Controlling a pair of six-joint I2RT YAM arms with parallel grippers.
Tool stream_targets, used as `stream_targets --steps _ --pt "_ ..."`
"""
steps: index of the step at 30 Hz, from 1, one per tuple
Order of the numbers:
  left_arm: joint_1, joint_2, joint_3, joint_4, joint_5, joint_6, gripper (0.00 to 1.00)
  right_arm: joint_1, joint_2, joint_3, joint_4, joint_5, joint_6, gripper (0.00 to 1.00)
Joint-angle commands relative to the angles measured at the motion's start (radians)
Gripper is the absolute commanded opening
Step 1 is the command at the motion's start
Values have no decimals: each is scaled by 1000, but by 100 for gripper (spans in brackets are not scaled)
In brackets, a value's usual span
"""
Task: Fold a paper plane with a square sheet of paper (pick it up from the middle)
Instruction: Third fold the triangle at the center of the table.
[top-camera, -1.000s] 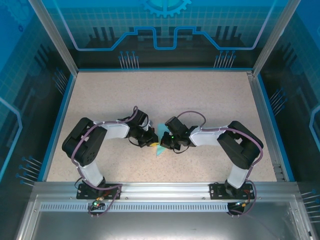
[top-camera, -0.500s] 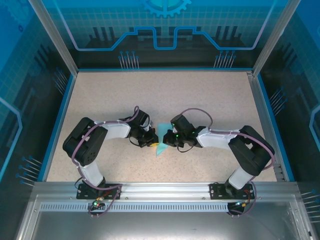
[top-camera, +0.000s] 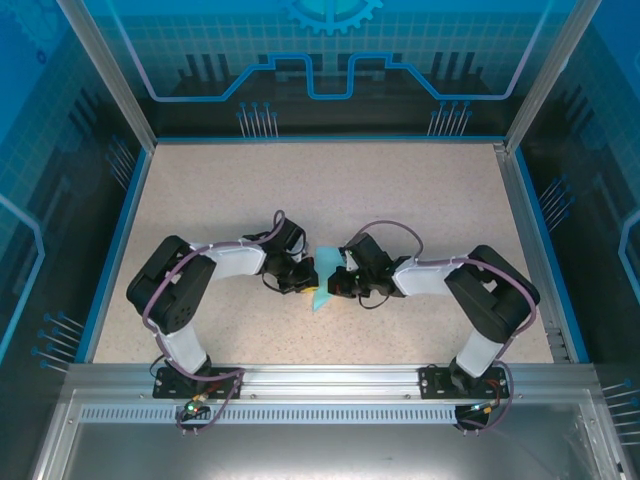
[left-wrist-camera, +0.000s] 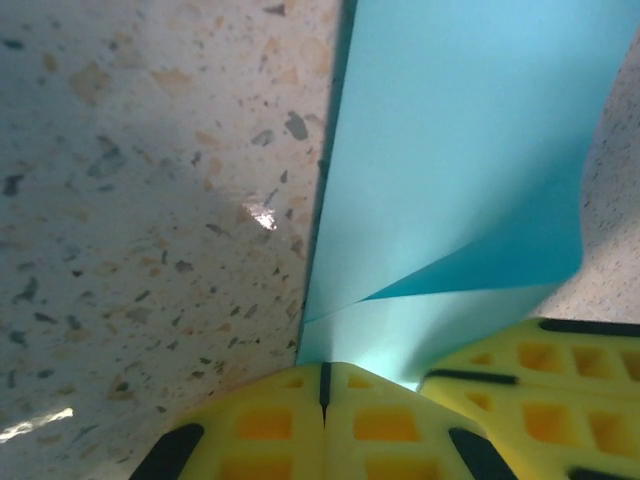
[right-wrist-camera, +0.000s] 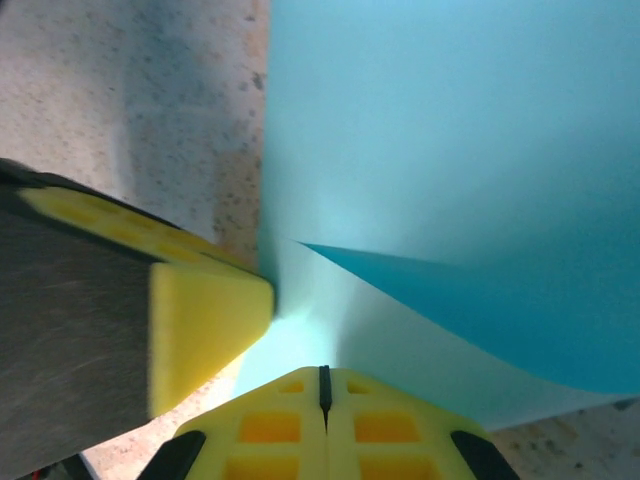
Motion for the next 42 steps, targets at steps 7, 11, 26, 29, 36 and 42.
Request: stream_targets --steps 7,11,26,29,36,42 --pt "-21 53 12 -190 -254 52 0 -43 21 -40 31 6 -8 4" --pt "-29 65 21 -228 -297 71 0 -86 6 -69 28 13 -18 5" --pt "-38 82 36 -239 -298 88 0 -171 -163 -41 -72 65 -50 5" --pt "-45 82 40 -240 -300 85 0 -114 -142 -5 -75 47 -60 5" --pt "-49 85 42 -239 -300 82 0 -63 11 43 -9 -14 -26 4" --pt "-50 85 36 -243 -305 84 0 -103 61 38 -23 26 21 3"
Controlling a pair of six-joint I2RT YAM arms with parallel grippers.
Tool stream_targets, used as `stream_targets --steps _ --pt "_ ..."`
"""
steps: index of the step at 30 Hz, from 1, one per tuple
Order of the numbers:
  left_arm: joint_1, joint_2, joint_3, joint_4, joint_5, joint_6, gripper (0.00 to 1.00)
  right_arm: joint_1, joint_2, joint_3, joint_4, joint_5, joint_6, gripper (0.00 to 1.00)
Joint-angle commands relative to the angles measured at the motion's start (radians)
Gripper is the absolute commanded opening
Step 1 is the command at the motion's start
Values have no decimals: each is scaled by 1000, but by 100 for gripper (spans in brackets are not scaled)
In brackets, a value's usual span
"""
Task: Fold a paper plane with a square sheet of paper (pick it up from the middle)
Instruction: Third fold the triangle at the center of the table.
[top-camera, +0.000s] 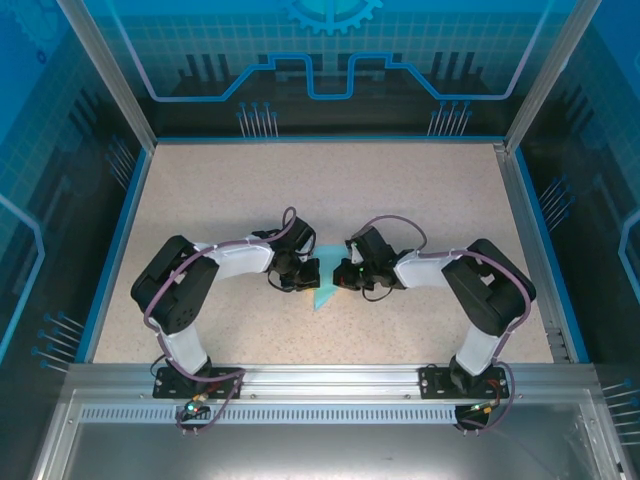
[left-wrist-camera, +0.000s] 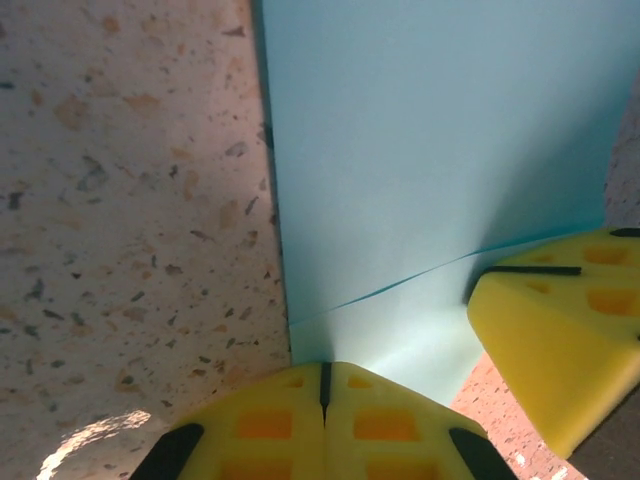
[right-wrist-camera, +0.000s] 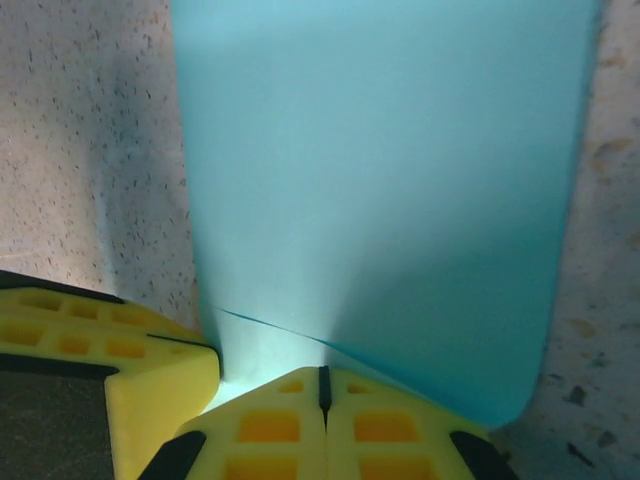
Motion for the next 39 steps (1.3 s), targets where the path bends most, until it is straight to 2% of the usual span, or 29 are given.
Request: stream_targets --steps 1,7,12,15,18,26,30,39 --pt "4 71 -45 -122 -166 16 0 -41 27 -7 -9 28 50 3" --pt "3 72 -56 -116 -167 17 0 -115 -25 -84 -20 101 129 3" --pt "4 75 -55 -106 -162 12 0 -115 -126 -98 -51 154 145 3" --pt "4 77 -59 -95 -159 1 0 -74 -197 -106 -45 151 147 3" --pt "4 80 -64 -82 -154 -11 0 8 -224 -106 -40 136 173 3" --pt "3 92 -76 -51 -136 -29 0 185 -168 -147 155 97 303 3" --pt "4 92 -82 -47 -136 -29 0 209 -132 -154 228 102 325 3" --pt "3 86 -88 -42 -132 -35 0 224 -34 -135 271 60 334 3"
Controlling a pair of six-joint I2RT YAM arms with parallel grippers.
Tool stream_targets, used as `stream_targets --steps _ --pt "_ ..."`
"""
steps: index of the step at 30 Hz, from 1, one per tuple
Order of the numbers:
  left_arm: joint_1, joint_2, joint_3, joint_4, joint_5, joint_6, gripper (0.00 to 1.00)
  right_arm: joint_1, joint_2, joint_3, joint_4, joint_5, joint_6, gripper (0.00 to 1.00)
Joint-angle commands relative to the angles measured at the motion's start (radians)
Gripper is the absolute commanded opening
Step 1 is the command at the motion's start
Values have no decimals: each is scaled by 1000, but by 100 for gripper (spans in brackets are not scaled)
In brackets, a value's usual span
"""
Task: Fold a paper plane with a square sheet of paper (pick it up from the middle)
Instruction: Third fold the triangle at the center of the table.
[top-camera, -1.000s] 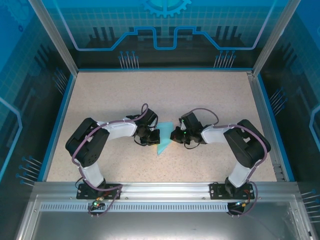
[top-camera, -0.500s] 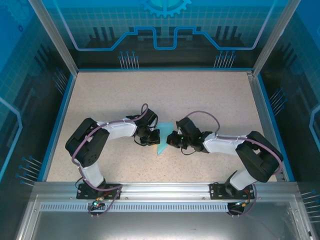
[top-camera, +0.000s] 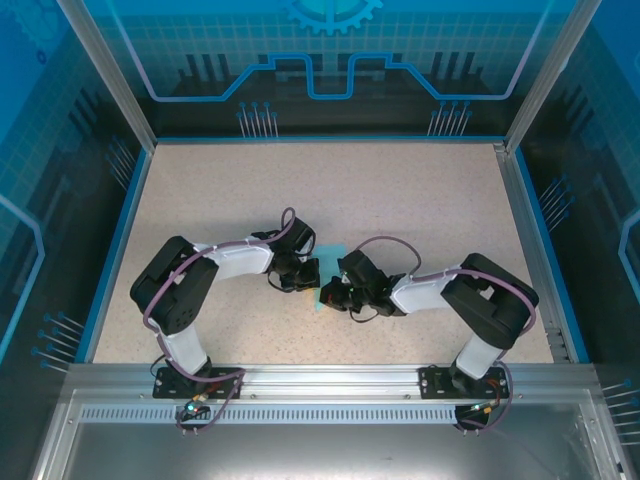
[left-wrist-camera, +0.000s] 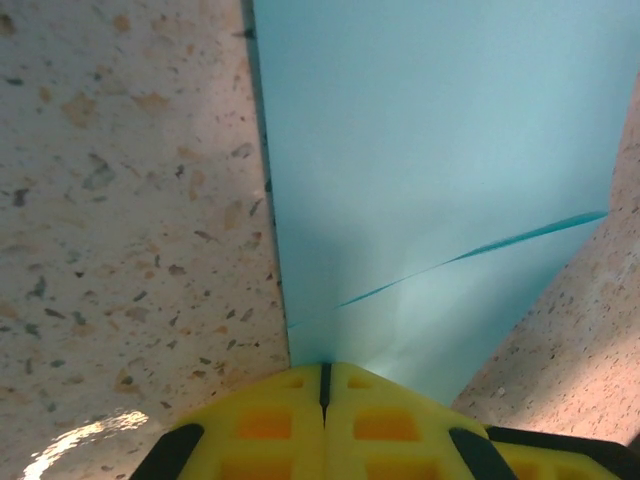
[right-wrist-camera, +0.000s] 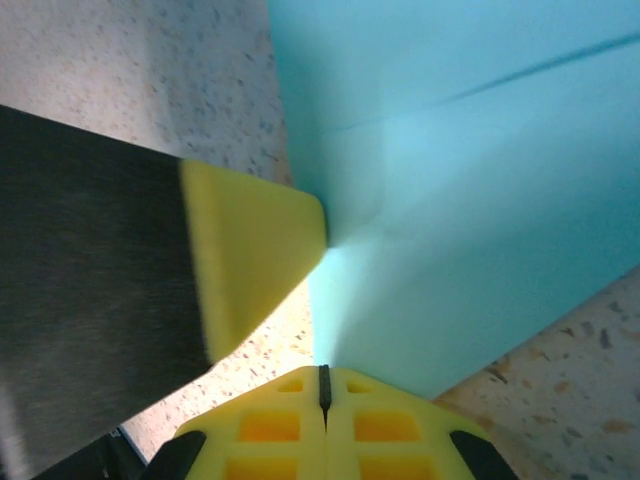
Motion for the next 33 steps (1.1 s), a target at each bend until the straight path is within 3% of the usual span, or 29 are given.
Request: stream_targets --steps 1,14,26,33 --pt "5 89 -74 -67 -132 -9 0 22 25 4 36 -16 17 3" --pt "6 88 -72 -70 -134 -13 0 60 -47 13 -12 0 -33 3" --pt "5 89 -76 -64 -133 -14 0 84 51 17 -12 2 6 3" --pt "5 83 -79 -65 -135 -14 0 60 -84 25 -65 25 -39 3"
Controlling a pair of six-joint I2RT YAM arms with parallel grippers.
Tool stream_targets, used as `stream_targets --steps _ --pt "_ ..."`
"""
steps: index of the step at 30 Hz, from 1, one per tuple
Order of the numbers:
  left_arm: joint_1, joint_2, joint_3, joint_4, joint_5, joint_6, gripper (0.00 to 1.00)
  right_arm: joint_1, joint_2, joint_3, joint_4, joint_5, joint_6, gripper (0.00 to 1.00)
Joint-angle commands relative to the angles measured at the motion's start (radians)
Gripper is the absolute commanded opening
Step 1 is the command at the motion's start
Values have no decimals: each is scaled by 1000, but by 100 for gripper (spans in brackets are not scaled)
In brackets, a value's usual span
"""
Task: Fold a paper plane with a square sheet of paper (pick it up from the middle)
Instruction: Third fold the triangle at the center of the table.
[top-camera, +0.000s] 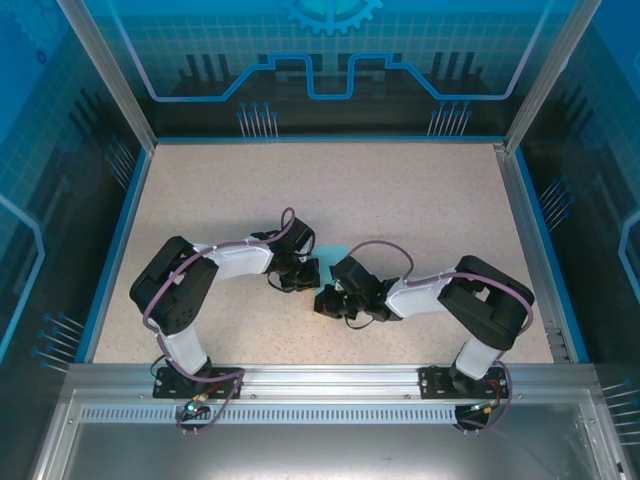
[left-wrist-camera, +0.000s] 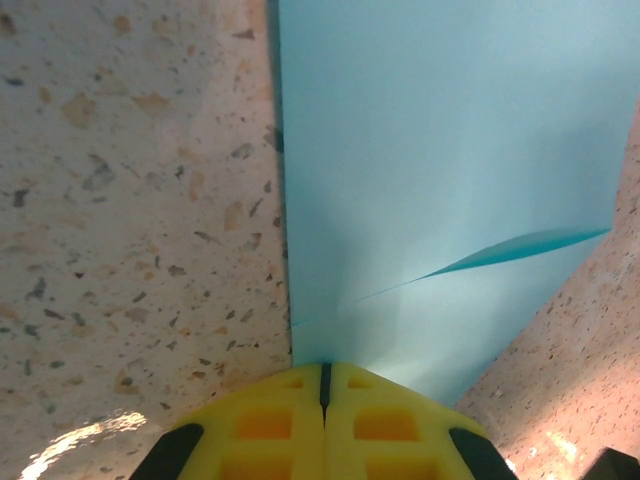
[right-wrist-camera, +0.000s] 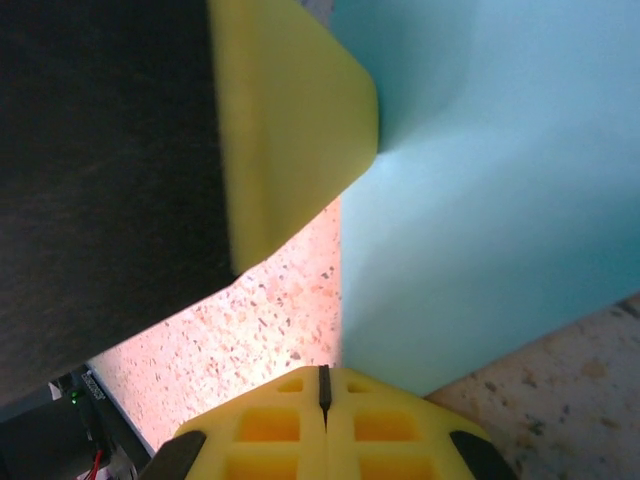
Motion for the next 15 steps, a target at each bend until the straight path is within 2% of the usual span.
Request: stream_targets --steps 1,8,15 --pt "5 83 -74 -73 -136 -11 0 -18 -94 6 -32 29 -39 3" --pt "5 74 -68 -74 -129 -7 0 -120 -128 -12 -124 17 -106 3" --pt "6 54 -43 -71 -98 13 0 -192 -67 29 -125 -14 -151 3"
